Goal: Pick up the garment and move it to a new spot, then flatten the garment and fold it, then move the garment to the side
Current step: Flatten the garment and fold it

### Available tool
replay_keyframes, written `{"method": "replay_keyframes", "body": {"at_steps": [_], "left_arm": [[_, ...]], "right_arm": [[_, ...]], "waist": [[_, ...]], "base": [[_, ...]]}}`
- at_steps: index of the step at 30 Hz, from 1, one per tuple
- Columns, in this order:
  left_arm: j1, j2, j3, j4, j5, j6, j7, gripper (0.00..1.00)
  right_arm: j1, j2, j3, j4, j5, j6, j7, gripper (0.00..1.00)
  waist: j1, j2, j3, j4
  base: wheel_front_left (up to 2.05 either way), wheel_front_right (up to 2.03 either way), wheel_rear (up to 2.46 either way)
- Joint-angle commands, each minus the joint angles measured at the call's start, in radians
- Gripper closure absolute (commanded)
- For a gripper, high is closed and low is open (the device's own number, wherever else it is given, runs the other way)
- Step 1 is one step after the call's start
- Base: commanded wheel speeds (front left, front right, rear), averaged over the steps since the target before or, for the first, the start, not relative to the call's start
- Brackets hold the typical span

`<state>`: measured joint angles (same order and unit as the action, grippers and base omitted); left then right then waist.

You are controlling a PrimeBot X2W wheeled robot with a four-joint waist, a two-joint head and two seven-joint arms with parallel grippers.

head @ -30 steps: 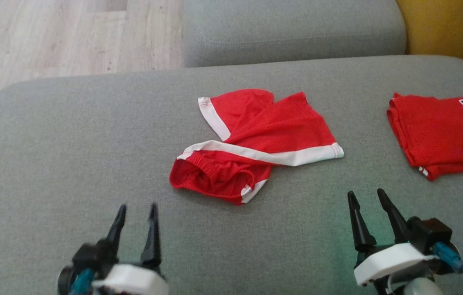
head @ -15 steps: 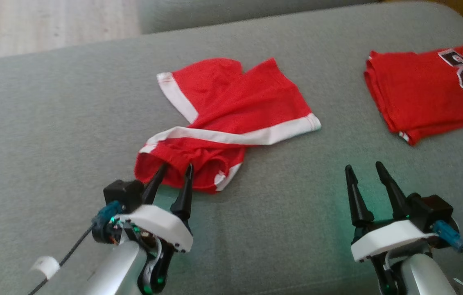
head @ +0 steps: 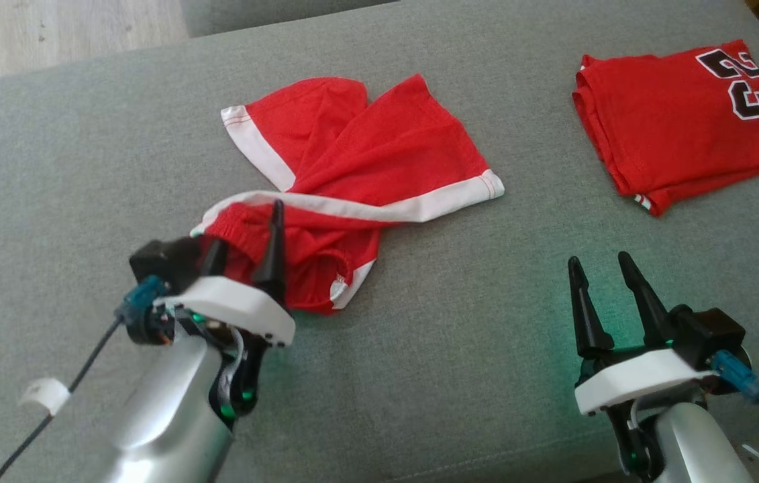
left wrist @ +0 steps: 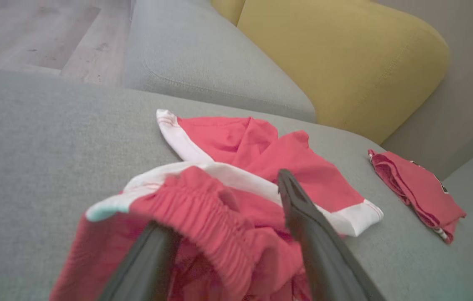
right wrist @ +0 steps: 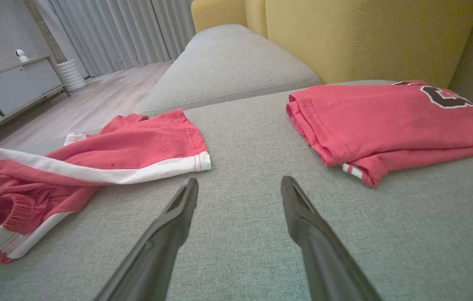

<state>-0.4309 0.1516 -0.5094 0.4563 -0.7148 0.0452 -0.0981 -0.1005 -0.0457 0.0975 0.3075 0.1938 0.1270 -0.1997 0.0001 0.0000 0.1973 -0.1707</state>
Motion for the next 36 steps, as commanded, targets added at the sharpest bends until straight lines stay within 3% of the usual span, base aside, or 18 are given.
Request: {"method": "replay_keyframes", "body": {"at_steps": [1, 2, 3, 4, 8, 12, 18, 23, 30, 36], "left_arm": [[-0.054, 0.017, 0.045, -0.026, -0.002, 0.009, -0.015, 0.20], [-0.063, 0.023, 0.045, -0.027, 0.004, 0.011, -0.018, 0.53], [-0.072, 0.030, 0.042, -0.028, 0.015, 0.011, -0.020, 0.73], [-0.080, 0.038, 0.036, -0.032, 0.026, 0.009, -0.023, 1.00], [-0.111, 0.062, -0.007, -0.069, 0.075, -0.021, -0.031, 1.00], [-0.111, 0.077, -0.098, -0.138, 0.129, -0.084, -0.012, 1.00], [0.022, 0.079, -0.257, -0.245, 0.126, -0.141, 0.074, 1.00], [0.142, 0.095, -0.329, -0.247, 0.102, -0.148, 0.109, 1.00], [0.185, 0.139, -0.325, -0.134, 0.087, -0.138, 0.113, 1.00], [0.170, 0.214, -0.303, -0.057, 0.104, -0.126, 0.106, 1.00]], "right_arm": [[-0.037, -0.004, 0.024, -0.023, 0.006, 0.004, -0.014, 0.00], [-0.037, -0.004, 0.024, -0.020, 0.006, 0.004, -0.015, 0.00], [-0.037, -0.004, 0.025, -0.018, 0.006, 0.004, -0.016, 0.00], [-0.037, -0.004, 0.026, -0.016, 0.006, 0.004, -0.017, 0.00], [-0.034, -0.004, 0.026, -0.010, 0.005, 0.004, -0.017, 0.00], [-0.024, -0.004, 0.023, -0.005, 0.001, 0.004, -0.015, 0.00], [-0.001, -0.004, 0.016, -0.003, -0.005, 0.004, -0.007, 0.00], [0.015, -0.004, 0.012, -0.005, -0.007, 0.004, 0.000, 0.00], [0.024, -0.004, 0.008, -0.014, -0.011, 0.004, 0.009, 0.00], [0.027, -0.004, 0.006, -0.018, -0.011, 0.004, 0.013, 0.00]], "waist": [[-0.0001, 0.0000, -0.005, 0.002], [-0.0001, 0.0000, -0.008, 0.004], [-0.0001, 0.0000, -0.011, 0.006], [-0.0001, 0.0000, -0.015, 0.008], [-0.0001, 0.0000, -0.032, 0.020], [-0.0001, 0.0000, -0.057, 0.034], [-0.0001, 0.0000, -0.093, 0.055], [-0.0001, 0.0000, -0.116, 0.072], [-0.0001, 0.0000, -0.129, 0.089], [-0.0001, 0.0000, -0.131, 0.100]], "base": [[0.00, 0.00, 0.00], [0.00, 0.00, 0.00], [0.00, 0.00, 0.00], [0.00, 0.00, 0.00], [0.00, 0.00, 0.00], [0.00, 0.00, 0.00], [0.00, 0.00, 0.00], [0.00, 0.00, 0.00], [0.00, 0.00, 0.00], [0.00, 0.00, 0.00]]}}
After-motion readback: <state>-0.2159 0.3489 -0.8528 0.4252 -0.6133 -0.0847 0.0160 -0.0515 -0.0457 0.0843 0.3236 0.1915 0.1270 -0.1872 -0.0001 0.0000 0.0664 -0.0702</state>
